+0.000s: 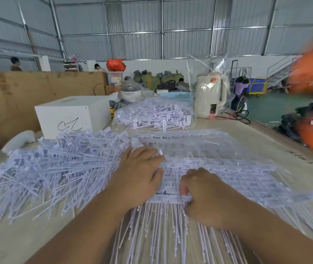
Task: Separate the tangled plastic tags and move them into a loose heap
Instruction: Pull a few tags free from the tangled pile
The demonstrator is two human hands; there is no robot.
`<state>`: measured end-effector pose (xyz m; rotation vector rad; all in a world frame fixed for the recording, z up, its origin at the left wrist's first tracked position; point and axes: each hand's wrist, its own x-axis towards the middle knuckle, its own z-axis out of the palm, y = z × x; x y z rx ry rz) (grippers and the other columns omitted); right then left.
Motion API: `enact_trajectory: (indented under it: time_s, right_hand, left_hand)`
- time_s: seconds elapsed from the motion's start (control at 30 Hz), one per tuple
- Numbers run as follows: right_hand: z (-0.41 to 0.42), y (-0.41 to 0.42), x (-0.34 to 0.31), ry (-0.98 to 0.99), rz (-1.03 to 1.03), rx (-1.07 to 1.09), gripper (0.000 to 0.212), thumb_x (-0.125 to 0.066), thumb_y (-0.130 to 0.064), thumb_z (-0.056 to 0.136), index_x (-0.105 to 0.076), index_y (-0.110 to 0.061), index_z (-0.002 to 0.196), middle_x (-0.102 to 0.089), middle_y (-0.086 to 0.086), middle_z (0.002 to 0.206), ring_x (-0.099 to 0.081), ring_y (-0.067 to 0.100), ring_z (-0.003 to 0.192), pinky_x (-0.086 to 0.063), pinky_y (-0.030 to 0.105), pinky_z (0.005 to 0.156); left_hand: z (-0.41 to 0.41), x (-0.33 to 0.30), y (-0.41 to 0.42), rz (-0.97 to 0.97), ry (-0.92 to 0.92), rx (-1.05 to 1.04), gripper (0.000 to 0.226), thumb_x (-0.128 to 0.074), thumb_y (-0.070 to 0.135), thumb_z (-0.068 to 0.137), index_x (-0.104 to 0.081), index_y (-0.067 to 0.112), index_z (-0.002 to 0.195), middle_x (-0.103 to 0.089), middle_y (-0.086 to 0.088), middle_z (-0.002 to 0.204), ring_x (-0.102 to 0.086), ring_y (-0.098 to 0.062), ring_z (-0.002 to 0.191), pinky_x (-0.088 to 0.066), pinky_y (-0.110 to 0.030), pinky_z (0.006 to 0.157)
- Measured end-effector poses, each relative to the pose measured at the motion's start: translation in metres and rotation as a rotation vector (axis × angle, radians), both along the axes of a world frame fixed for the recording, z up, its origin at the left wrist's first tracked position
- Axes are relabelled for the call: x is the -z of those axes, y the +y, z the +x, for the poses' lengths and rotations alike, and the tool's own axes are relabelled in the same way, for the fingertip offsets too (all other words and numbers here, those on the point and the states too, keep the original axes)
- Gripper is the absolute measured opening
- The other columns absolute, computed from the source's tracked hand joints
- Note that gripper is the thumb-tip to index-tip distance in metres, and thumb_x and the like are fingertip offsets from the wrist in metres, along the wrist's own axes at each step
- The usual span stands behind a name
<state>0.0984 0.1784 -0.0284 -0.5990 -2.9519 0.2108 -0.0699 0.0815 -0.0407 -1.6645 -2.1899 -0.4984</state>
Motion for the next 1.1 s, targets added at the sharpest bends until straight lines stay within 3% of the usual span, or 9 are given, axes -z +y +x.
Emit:
enact_trajectory:
  time_s: [0.1,0.23,0.37,0.6,0.7,0.77,0.87,1.0,1.1]
  right_hand:
    - [0.002,-0.004,-0.004,0.046,0.007,-0.029,0.018,-0.059,-0.019,0.082,-0.052,-0.020,0.099,-0.046,-0.006,0.096,-0.040,0.016,0.094,-0.033,0.028,0.082]
    - [0.009,-0.006,-0.016,0.204,0.070,-0.031,0.016,-0.055,-0.017,0.080,-0.045,-0.027,0.088,-0.044,-0.014,0.078,-0.041,0.008,0.077,-0.022,0.018,0.064]
    - [0.018,-0.003,-0.025,0.416,0.197,-0.057,0.031,-0.060,-0.010,0.073,-0.043,-0.034,0.085,-0.041,-0.020,0.074,-0.032,0.005,0.076,-0.023,0.024,0.075]
    - [0.029,-0.002,-0.038,0.659,0.045,-0.124,0.039,-0.062,-0.006,0.067,-0.049,-0.036,0.087,-0.046,-0.018,0.083,-0.046,0.004,0.088,-0.033,0.017,0.070]
    - [0.035,-0.002,-0.043,0.787,-0.031,-0.115,0.031,-0.059,-0.013,0.065,-0.054,-0.034,0.086,-0.050,-0.011,0.084,-0.051,0.003,0.086,-0.036,0.006,0.070]
    - [0.036,-0.003,-0.047,0.848,-0.072,-0.105,0.032,-0.058,-0.013,0.064,-0.055,-0.035,0.086,-0.051,-0.008,0.083,-0.051,0.002,0.084,-0.036,0.004,0.068]
    - [0.036,-0.004,-0.048,0.822,-0.083,-0.134,0.034,-0.056,-0.011,0.065,-0.056,-0.034,0.090,-0.051,-0.011,0.084,-0.051,0.003,0.085,-0.036,0.005,0.071]
    - [0.034,-0.001,-0.045,0.698,-0.075,-0.188,0.031,-0.055,-0.010,0.068,-0.059,-0.030,0.091,-0.053,-0.014,0.080,-0.051,0.009,0.082,-0.038,0.013,0.067]
    - [0.033,0.007,-0.041,0.447,-0.175,-0.182,0.015,-0.063,-0.013,0.077,-0.065,-0.025,0.086,-0.055,-0.007,0.080,-0.053,0.013,0.073,-0.040,0.020,0.060]
  left_hand:
    - [-0.006,0.005,0.001,-0.023,0.003,-0.069,0.040,-0.030,0.040,0.104,-0.056,0.032,0.133,-0.037,0.012,0.152,-0.019,-0.014,0.144,0.004,-0.036,0.117]
    - [0.003,-0.009,-0.004,0.248,-0.061,-0.017,0.057,-0.023,0.044,0.096,-0.072,0.021,0.110,-0.056,0.001,0.135,-0.041,-0.014,0.129,-0.015,-0.031,0.114]
    - [0.020,-0.021,-0.014,0.471,-0.482,0.160,0.064,-0.029,0.053,0.088,-0.070,0.004,0.083,-0.068,-0.004,0.088,-0.055,-0.004,0.086,-0.039,-0.011,0.081]
    - [0.033,-0.024,-0.019,0.273,-0.677,0.109,0.083,-0.020,0.081,0.079,-0.065,0.011,0.084,-0.067,-0.007,0.085,-0.061,-0.012,0.076,-0.046,-0.029,0.072]
    - [0.032,-0.023,-0.020,0.185,-0.820,0.004,0.088,-0.011,0.094,0.067,-0.066,0.028,0.081,-0.067,0.010,0.079,-0.058,0.010,0.066,-0.034,-0.015,0.062]
    - [0.033,-0.024,-0.021,0.150,-0.908,-0.009,0.093,-0.009,0.099,0.058,-0.070,0.043,0.101,-0.067,0.024,0.093,-0.056,0.019,0.077,-0.030,-0.011,0.066]
    - [0.038,-0.030,-0.022,0.203,-1.035,0.061,0.065,-0.021,0.087,0.066,-0.072,0.054,0.086,-0.069,0.031,0.086,-0.057,0.024,0.074,-0.034,-0.012,0.067]
    - [0.035,-0.038,-0.020,0.303,-1.061,0.244,0.048,-0.060,0.064,0.080,-0.073,0.018,0.076,-0.071,0.003,0.073,-0.066,-0.001,0.068,-0.045,-0.022,0.071]
    - [0.032,-0.043,-0.023,0.427,-1.083,0.348,0.033,-0.076,0.048,0.070,-0.065,0.018,0.061,-0.064,0.003,0.059,-0.058,-0.009,0.056,-0.045,-0.016,0.061]
